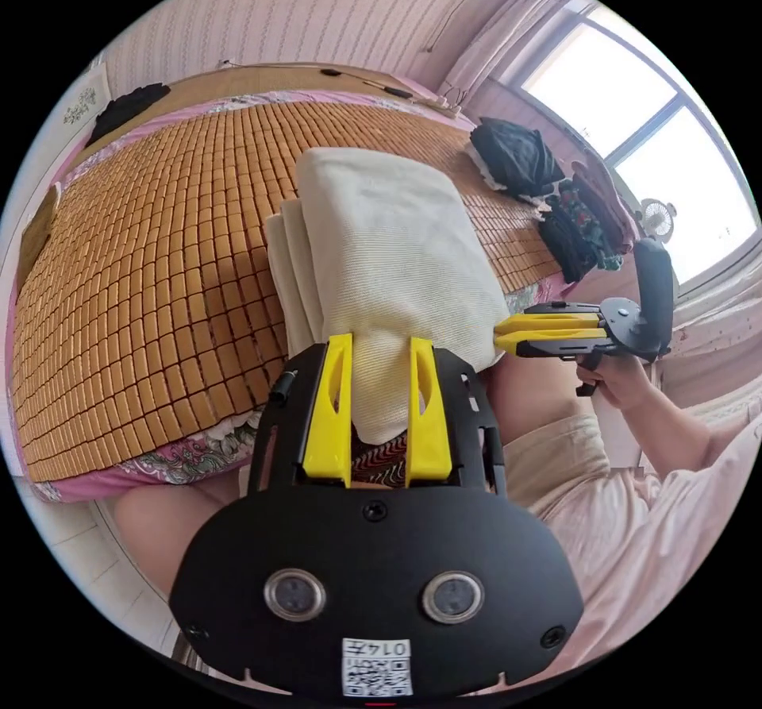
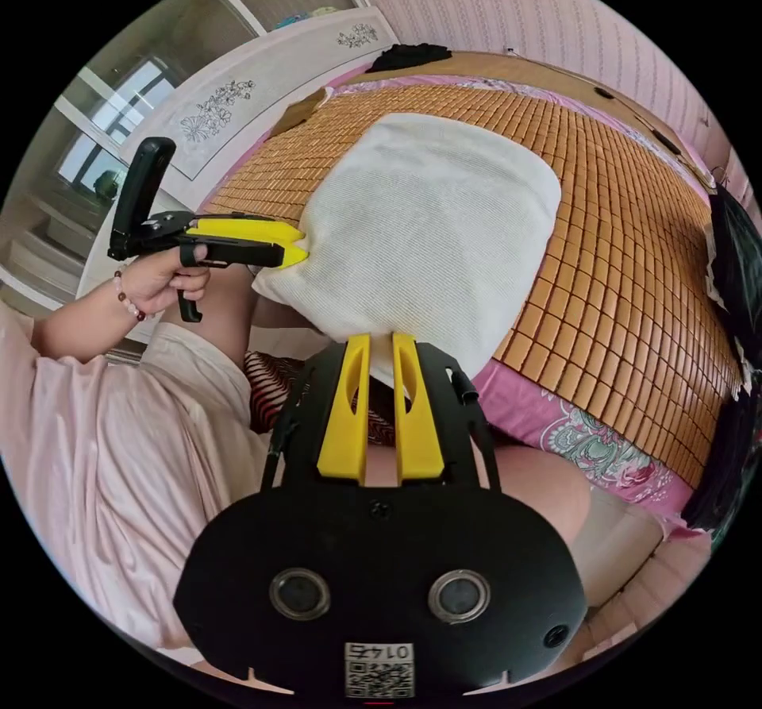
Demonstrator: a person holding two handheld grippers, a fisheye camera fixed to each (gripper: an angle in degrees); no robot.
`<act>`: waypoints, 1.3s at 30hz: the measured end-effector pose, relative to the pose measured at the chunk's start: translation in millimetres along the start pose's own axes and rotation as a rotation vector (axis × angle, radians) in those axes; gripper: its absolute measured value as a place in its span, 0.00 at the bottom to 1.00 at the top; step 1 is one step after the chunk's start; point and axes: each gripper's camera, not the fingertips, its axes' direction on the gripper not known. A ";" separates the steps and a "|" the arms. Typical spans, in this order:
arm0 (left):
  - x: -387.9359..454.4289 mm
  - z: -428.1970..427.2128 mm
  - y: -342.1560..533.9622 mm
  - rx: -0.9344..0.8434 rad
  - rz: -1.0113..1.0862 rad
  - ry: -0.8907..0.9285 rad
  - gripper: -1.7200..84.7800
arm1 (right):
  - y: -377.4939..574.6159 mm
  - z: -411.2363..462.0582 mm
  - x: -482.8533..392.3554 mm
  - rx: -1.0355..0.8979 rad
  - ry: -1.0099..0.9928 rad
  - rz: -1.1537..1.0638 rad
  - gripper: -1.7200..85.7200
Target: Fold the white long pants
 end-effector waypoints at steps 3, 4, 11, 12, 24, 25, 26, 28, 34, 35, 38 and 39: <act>-6.8 0.0 -7.2 -0.033 0.026 0.007 0.10 | -19.7 -6.5 -17.2 -0.044 0.017 -0.027 0.05; -5.8 -7.7 -9.3 -0.012 0.046 0.016 0.06 | -22.8 -10.7 -21.7 -0.048 0.021 -0.041 0.05; 6.4 -10.4 -14.6 0.000 0.092 -0.055 0.02 | -117.0 -44.4 -77.2 0.160 0.068 -0.240 0.02; 5.6 -10.7 -14.9 0.002 0.087 -0.051 0.02 | -144.7 -33.3 -86.5 0.141 0.082 -0.269 0.02; -6.2 -7.1 -18.3 -0.024 0.079 -0.115 0.05 | -254.8 74.7 -126.5 -0.119 0.092 -0.332 0.01; -9.9 -8.7 -20.8 -0.022 0.065 -0.065 0.04 | -249.7 64.0 -123.9 -0.083 0.064 -0.322 0.01; -12.1 -10.1 -23.2 -0.025 0.052 -0.026 0.04 | -233.7 41.3 -118.0 -0.004 0.001 -0.299 0.01; -11.9 -12.9 -25.9 -0.025 0.049 -0.015 0.04 | -198.8 12.8 -110.8 0.075 -0.045 -0.277 0.02; -7.3 -33.7 -34.7 -0.023 0.054 -0.003 0.02 | -71.3 -20.7 -89.6 0.039 0.000 -0.116 0.02; -4.0 -42.3 -38.8 0.015 0.071 -0.011 0.01 | -60.6 -15.9 -90.1 0.008 0.003 -0.102 0.02; 3.3 -50.7 -61.8 0.119 0.109 -0.061 0.01 | -55.4 -0.4 -96.2 -0.003 0.071 -0.099 0.02; 4.3 -48.3 -68.2 0.129 0.120 -0.085 0.01 | -59.2 6.4 -98.3 -0.021 0.108 -0.103 0.02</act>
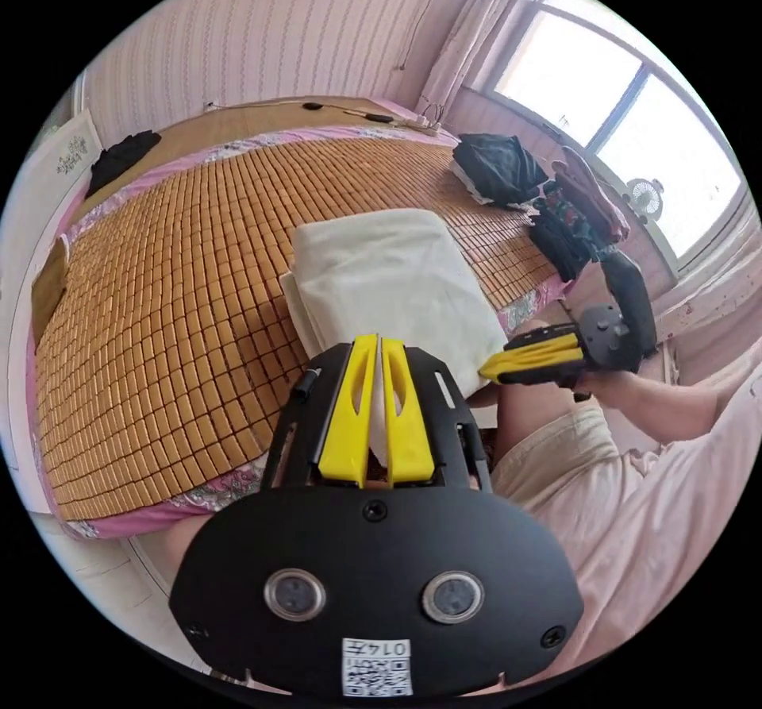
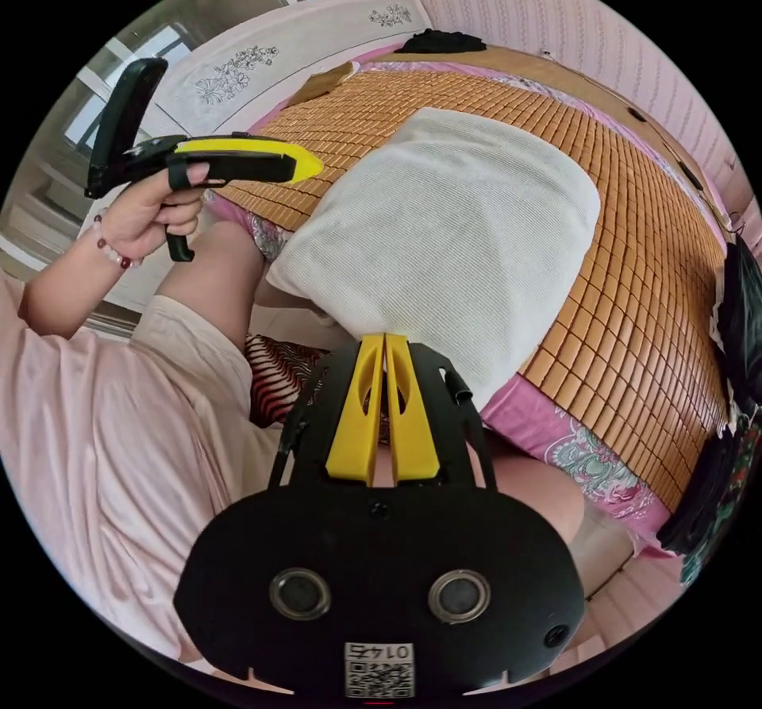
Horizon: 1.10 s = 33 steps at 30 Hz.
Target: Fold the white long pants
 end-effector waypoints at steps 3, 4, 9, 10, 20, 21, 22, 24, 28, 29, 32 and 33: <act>-9.3 39.4 -24.3 -0.090 0.008 -0.120 0.01 | -8.6 9.6 2.9 -0.040 0.025 0.004 0.02; -16.2 59.2 -27.0 -0.151 0.024 -0.111 0.01 | -9.4 9.4 5.2 -0.041 0.012 0.008 0.02; -28.9 53.6 -28.5 -0.079 -0.022 -0.079 0.02 | 2.5 -36.1 41.5 0.042 -0.177 0.030 0.03; -30.2 43.0 -26.6 -0.047 -0.034 -0.080 0.03 | 7.8 -47.8 47.7 0.092 -0.187 0.046 0.03; -113.6 59.9 -6.3 0.006 -0.264 0.224 0.24 | 60.5 -58.0 188.3 0.403 -0.463 0.564 0.29; -117.1 63.0 -7.8 0.004 -0.273 0.246 0.25 | 57.3 -48.9 190.6 0.367 -0.499 0.572 0.29; -123.3 69.3 -10.8 -0.002 -0.285 0.283 0.25 | 55.1 -44.6 190.3 0.348 -0.516 0.568 0.29; -132.4 79.4 -14.5 -0.016 -0.296 0.340 0.26 | 49.2 -34.2 183.9 0.336 -0.581 0.548 0.28; -155.1 104.0 -15.4 -0.021 -0.378 0.546 0.25 | 53.3 -42.1 186.1 0.332 -0.612 0.579 0.25; -156.0 105.3 -16.6 -0.014 -0.369 0.543 0.24 | 51.6 -47.9 185.0 0.313 -0.612 0.568 0.24; -157.1 103.0 -20.4 -0.003 -0.347 0.524 0.20 | 33.5 -77.0 160.2 0.273 -0.493 0.429 0.20; -157.4 101.6 -20.7 0.004 -0.342 0.521 0.19 | 24.6 -90.5 146.6 0.269 -0.439 0.361 0.18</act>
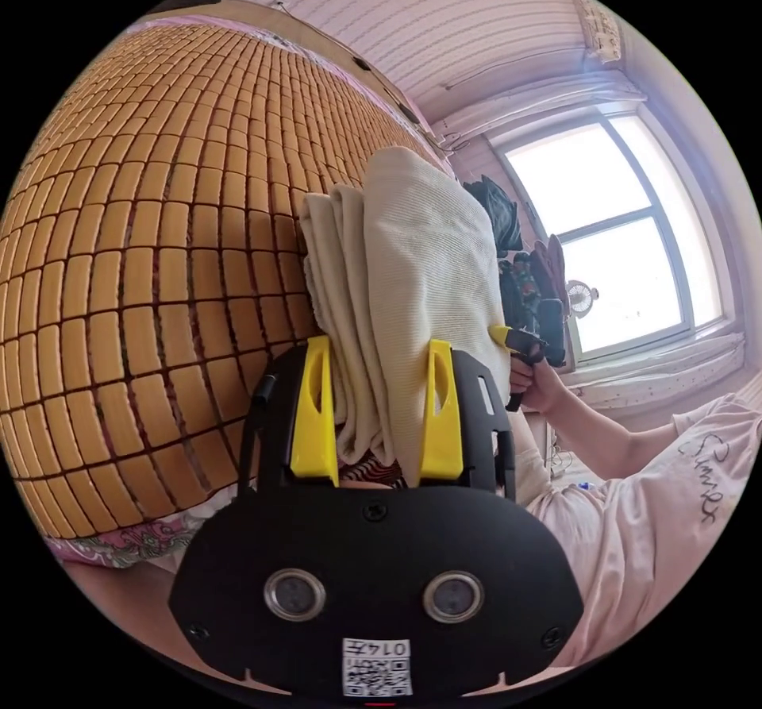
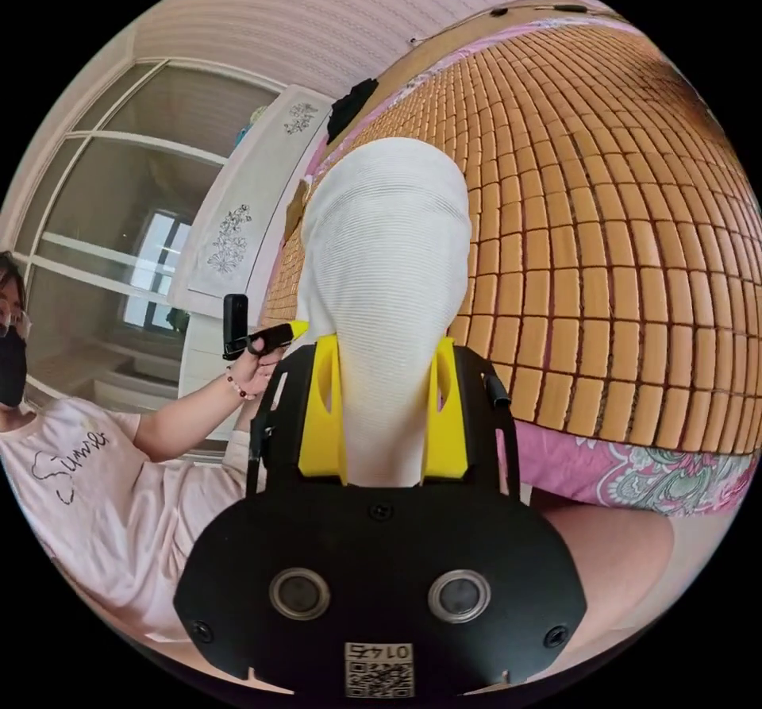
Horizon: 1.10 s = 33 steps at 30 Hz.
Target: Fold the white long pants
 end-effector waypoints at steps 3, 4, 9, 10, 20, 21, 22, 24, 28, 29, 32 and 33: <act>2.8 -4.3 2.1 0.028 0.007 -0.003 0.16 | -12.3 -10.3 -50.7 -0.013 0.093 -0.177 0.16; 2.7 -4.6 4.4 0.039 -0.013 0.006 0.16 | -14.7 -12.2 -61.8 -0.018 0.115 -0.216 0.16; 22.0 -2.2 17.0 0.111 -0.026 0.037 0.13 | -23.9 -38.2 -166.7 -0.051 0.303 -0.620 0.15; 29.6 1.0 17.0 0.124 -0.014 0.057 0.13 | -24.1 -42.8 -176.4 -0.051 0.320 -0.660 0.15; 141.4 74.8 -81.9 0.208 0.180 0.181 0.13 | -88.1 -187.0 -170.3 0.008 0.416 -0.717 0.15; 150.7 82.9 -91.8 0.209 0.194 0.189 0.13 | -100.8 -212.3 -155.2 0.027 0.422 -0.675 0.15; 170.3 100.9 -113.1 0.209 0.219 0.206 0.13 | -107.3 -225.3 -147.1 0.035 0.426 -0.656 0.15; 203.5 130.6 -148.3 0.200 0.260 0.218 0.13 | -136.0 -280.9 -110.7 0.065 0.459 -0.569 0.16; 290.9 212.7 -239.0 0.202 0.348 0.205 0.14 | -194.1 -363.8 -33.3 0.063 0.618 -0.272 0.17; 309.0 243.2 -264.8 0.195 0.323 0.203 0.15 | -213.9 -382.3 -5.9 0.023 0.762 -0.112 0.17; 341.6 330.2 -316.4 0.089 0.293 0.107 0.15 | -240.2 -388.8 36.7 0.080 1.073 0.061 0.12; 346.0 348.2 -323.4 0.042 0.293 0.069 0.15 | -249.3 -369.7 55.0 0.031 1.015 0.062 0.08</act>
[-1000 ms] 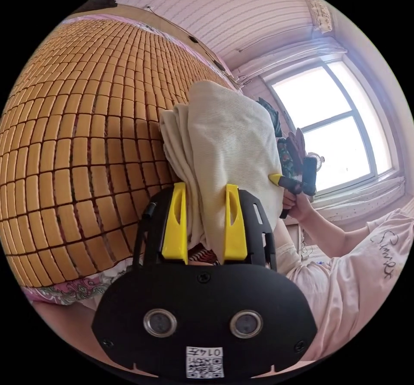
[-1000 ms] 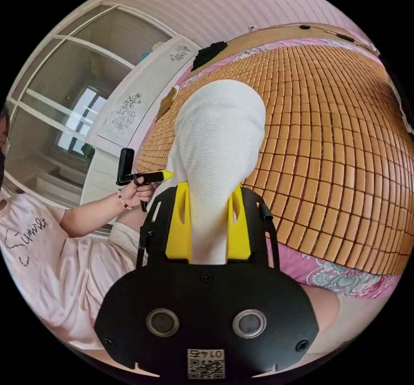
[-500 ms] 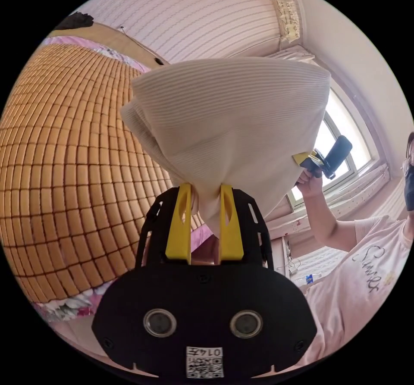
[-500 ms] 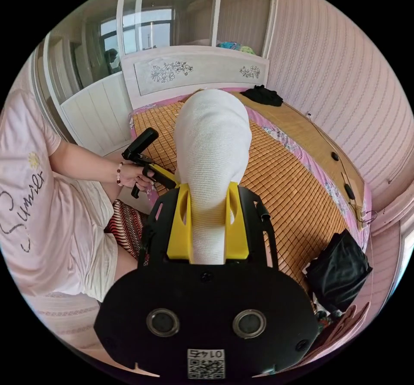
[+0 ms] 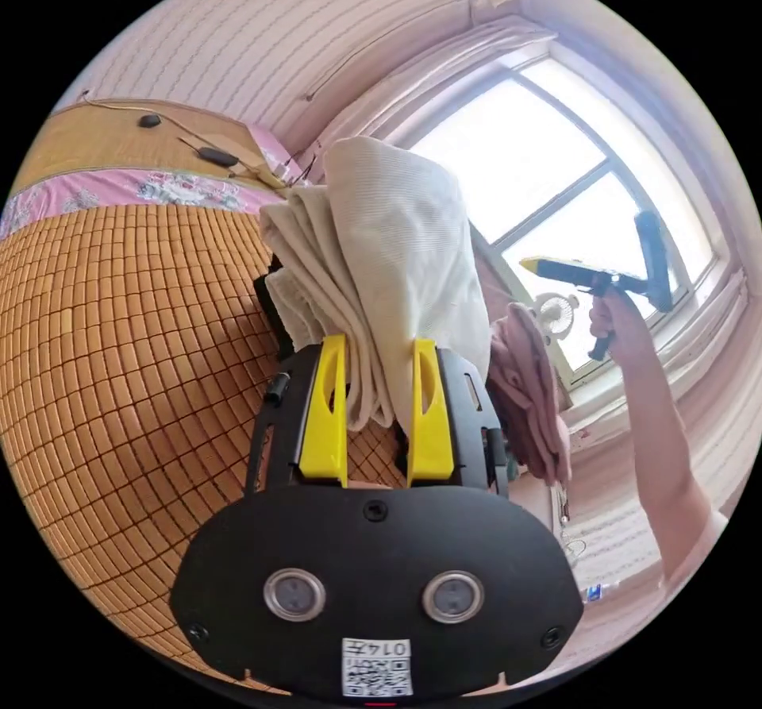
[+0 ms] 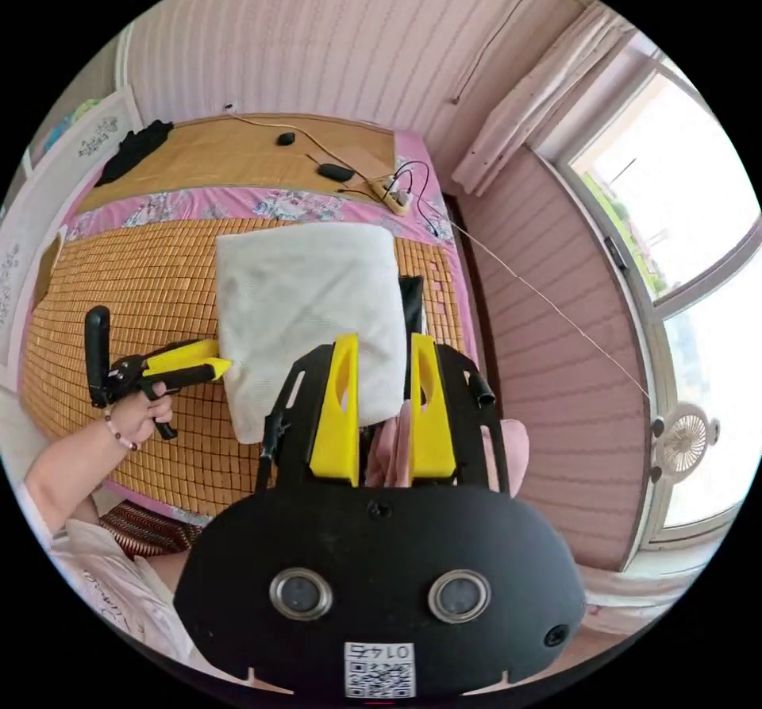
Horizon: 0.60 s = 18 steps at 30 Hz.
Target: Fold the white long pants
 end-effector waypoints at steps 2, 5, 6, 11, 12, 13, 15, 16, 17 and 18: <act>8.1 47.4 -12.2 -0.094 0.050 -0.085 0.14 | -12.5 50.3 -21.2 -0.135 -0.076 -0.069 0.04; 19.0 61.7 -16.5 -0.133 0.101 -0.143 0.14 | -24.2 115.5 -56.1 -0.222 0.069 -0.119 0.02; 20.2 63.8 -17.1 -0.154 0.116 -0.156 0.14 | -29.4 126.9 -62.8 -0.214 0.076 -0.095 0.02; 9.9 43.3 -14.3 -0.101 0.037 -0.059 0.14 | -38.1 127.6 -80.0 -0.103 0.084 -0.064 0.02; 9.7 39.1 -13.0 -0.094 0.037 -0.055 0.14 | -39.1 125.3 -83.5 -0.120 0.073 -0.073 0.02; 10.7 31.9 -9.9 -0.093 0.047 -0.065 0.13 | -39.3 124.4 -85.0 -0.133 0.065 -0.078 0.02; 13.2 20.7 -3.8 -0.099 0.063 -0.090 0.13 | -35.1 123.5 -90.2 -0.165 0.040 -0.095 0.01; 15.5 12.2 0.5 -0.094 0.071 -0.095 0.13 | -33.2 123.8 -90.9 -0.167 0.036 -0.093 0.01; 17.8 3.4 4.8 -0.086 0.069 -0.095 0.13 | -29.3 124.4 -92.0 -0.163 0.030 -0.080 0.01; 19.2 -0.8 6.9 -0.082 0.068 -0.094 0.13 | -25.6 125.2 -93.3 -0.160 0.024 -0.065 0.01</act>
